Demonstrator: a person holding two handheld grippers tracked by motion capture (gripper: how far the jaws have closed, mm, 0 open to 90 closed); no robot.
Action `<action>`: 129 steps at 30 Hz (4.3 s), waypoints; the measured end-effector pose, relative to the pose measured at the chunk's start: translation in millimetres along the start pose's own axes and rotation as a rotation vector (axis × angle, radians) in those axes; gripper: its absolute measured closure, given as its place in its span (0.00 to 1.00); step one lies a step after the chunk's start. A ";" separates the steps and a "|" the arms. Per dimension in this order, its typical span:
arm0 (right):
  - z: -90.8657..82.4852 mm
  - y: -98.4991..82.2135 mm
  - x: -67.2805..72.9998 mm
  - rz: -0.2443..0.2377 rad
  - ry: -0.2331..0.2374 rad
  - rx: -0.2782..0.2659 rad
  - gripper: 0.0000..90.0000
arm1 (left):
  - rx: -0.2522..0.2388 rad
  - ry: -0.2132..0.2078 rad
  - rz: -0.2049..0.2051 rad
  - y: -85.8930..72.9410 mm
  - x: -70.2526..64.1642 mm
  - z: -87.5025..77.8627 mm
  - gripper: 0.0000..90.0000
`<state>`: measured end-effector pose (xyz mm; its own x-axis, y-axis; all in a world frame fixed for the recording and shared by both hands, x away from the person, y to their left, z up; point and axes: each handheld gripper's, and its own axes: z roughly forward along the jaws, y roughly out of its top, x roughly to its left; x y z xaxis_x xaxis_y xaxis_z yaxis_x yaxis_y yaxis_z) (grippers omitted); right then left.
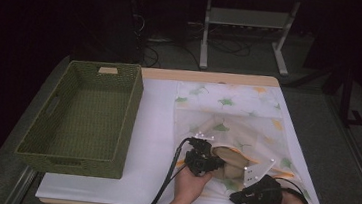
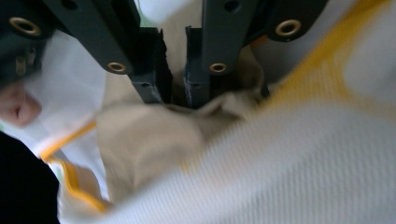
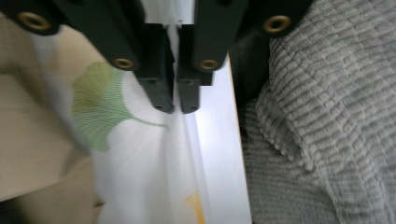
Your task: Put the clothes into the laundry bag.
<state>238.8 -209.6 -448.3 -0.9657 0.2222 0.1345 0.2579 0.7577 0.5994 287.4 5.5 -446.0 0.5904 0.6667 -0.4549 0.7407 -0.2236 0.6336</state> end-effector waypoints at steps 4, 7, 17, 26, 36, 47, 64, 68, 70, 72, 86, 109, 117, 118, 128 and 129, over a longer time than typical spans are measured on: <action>-21.2 5.6 -1.8 0.015 -0.050 -0.075 0.85 | 0.002 -0.028 0.002 -9.4 -2.2 -7.6 0.75; -36.7 11.9 -6.2 0.030 -0.101 -0.106 0.79 | 0.015 -0.027 0.017 -15.3 -5.7 -9.6 0.60; -62.3 38.3 -27.8 0.031 -0.253 -0.154 0.64 | 0.042 -0.021 -0.004 -27.8 -4.4 -9.2 0.53; -57.1 42.7 -43.0 0.063 -0.302 -0.140 0.63 | 0.054 -0.031 -0.031 -31.7 1.2 -6.6 0.58; -37.8 47.4 -56.5 0.081 -0.304 -0.058 0.87 | 0.058 -0.055 -0.015 -28.4 -7.7 6.3 0.63; -40.6 44.9 -50.2 0.079 -0.258 -0.072 0.99 | 0.052 -0.006 0.009 -15.6 -11.9 22.5 0.97; -29.4 26.7 -32.0 0.040 -0.164 -0.020 0.85 | -0.036 0.041 -0.040 -2.0 -2.0 23.5 1.00; -15.3 16.1 -15.5 0.007 -0.082 0.020 0.60 | -0.033 0.033 -0.041 -1.0 -2.0 21.0 1.00; -7.8 11.4 -6.2 -0.035 -0.064 0.033 0.55 | -0.030 0.033 -0.045 -1.0 -1.8 21.2 1.00; 0.2 7.9 -0.8 -0.055 -0.061 0.052 0.53 | -0.029 0.036 -0.042 -0.9 -2.2 21.8 1.00; 7.1 3.8 3.5 -0.056 -0.028 0.076 1.00 | -0.025 0.053 -0.066 3.2 2.4 24.5 1.00; -15.4 0.8 -3.1 0.012 -0.024 -0.016 0.83 | -0.036 0.046 -0.047 -0.6 2.1 10.2 0.97; -41.2 18.5 -15.1 0.038 -0.129 -0.075 0.81 | -0.035 0.017 -0.015 -7.5 0.8 -15.5 0.93; -43.4 21.4 -17.0 0.036 -0.143 -0.082 0.80 | -0.038 0.018 -0.011 -8.2 2.0 -19.2 0.93; -46.5 52.1 -39.6 0.048 -0.303 -0.107 0.70 | -0.052 0.035 -0.039 -19.4 23.6 -52.7 0.89; -44.4 54.4 -41.9 0.047 -0.316 -0.094 0.70 | -0.056 0.037 -0.045 -20.4 25.4 -55.3 0.88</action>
<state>291.9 -204.9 -386.2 -0.8914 0.4462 -0.0792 0.2837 0.6858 0.6703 269.6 66.4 -435.9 0.5441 0.7010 -0.4610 0.7464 -0.1536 0.6475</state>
